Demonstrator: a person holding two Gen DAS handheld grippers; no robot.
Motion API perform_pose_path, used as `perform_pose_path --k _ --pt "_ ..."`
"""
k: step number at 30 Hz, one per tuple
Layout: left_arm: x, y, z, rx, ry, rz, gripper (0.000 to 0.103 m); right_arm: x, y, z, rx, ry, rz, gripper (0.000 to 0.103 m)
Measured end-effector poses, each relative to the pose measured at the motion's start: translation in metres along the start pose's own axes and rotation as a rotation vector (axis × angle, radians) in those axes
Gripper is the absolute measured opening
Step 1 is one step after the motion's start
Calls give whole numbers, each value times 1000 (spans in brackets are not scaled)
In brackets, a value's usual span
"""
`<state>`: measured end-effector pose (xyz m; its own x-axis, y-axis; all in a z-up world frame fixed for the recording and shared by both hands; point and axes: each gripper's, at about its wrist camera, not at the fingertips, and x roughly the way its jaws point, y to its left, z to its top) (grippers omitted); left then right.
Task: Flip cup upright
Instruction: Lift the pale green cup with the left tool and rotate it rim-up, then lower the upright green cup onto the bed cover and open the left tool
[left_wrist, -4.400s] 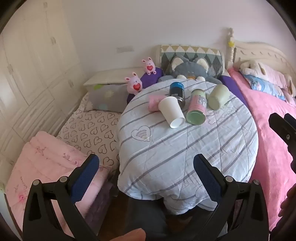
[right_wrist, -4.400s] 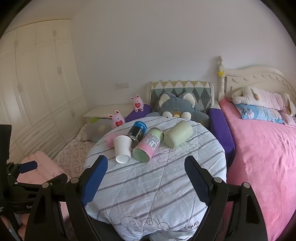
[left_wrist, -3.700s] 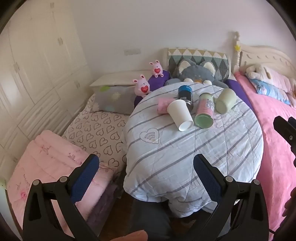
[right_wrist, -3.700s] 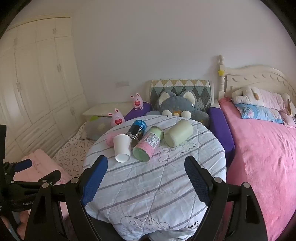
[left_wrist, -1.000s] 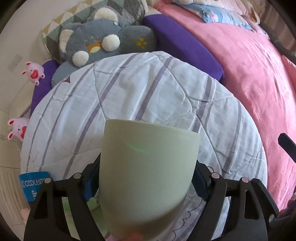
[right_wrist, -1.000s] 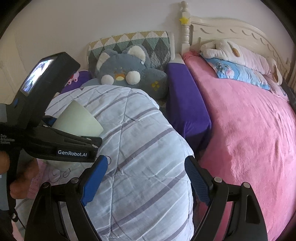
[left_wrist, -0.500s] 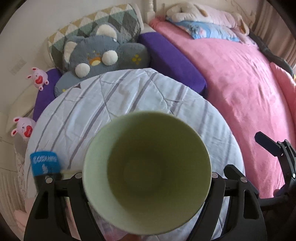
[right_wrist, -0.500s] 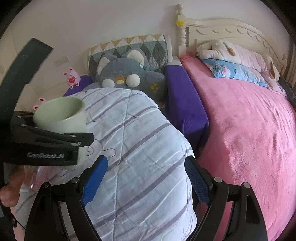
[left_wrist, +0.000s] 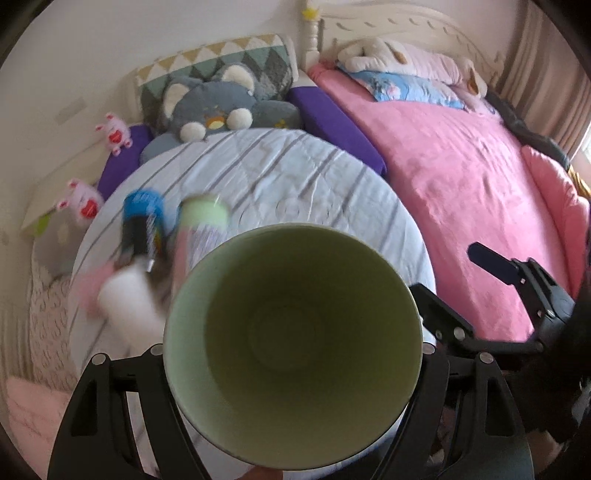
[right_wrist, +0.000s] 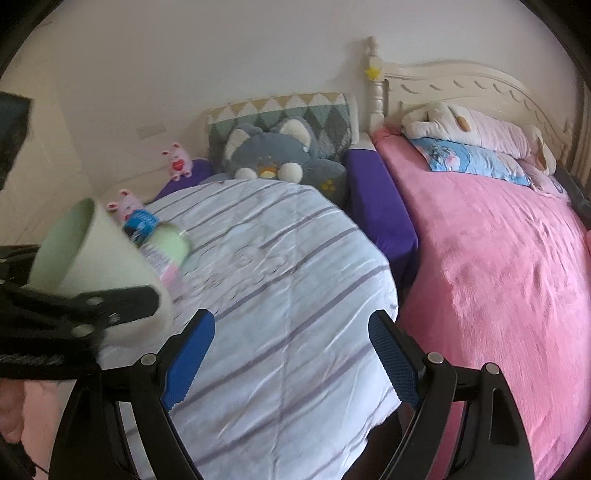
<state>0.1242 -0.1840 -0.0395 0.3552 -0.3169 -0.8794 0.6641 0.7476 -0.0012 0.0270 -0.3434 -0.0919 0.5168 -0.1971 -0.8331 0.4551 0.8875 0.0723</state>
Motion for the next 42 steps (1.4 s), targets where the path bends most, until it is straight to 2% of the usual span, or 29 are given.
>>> perform_pose_path --k 6,10,14,18,20,23,33,37,42 --pt "-16 23 -56 -95 39 42 80 -25 16 -36 -16 10 26 86" --pt "-3 24 -84 -115 117 38 80 -32 17 -51 -6 28 28 86" --pt "25 22 -89 -117 186 44 81 -37 13 -57 6 25 15 86" --pt "52 21 -81 -107 238 115 81 -40 5 -57 19 22 -1 86" --pt "53 20 -72 -98 220 136 89 -42 3 -57 24 19 -8 86" --pt "47 19 -57 -90 184 127 93 -42 -4 -54 40 14 -19 86" --pt "46 17 -28 -48 93 110 93 -39 -9 -54 45 23 -16 86" --pt "35 9 -27 -28 36 92 93 -38 -10 -54 45 22 -20 86" --pt "22 14 -35 -69 0 107 94 -34 -11 -53 57 24 -9 86"
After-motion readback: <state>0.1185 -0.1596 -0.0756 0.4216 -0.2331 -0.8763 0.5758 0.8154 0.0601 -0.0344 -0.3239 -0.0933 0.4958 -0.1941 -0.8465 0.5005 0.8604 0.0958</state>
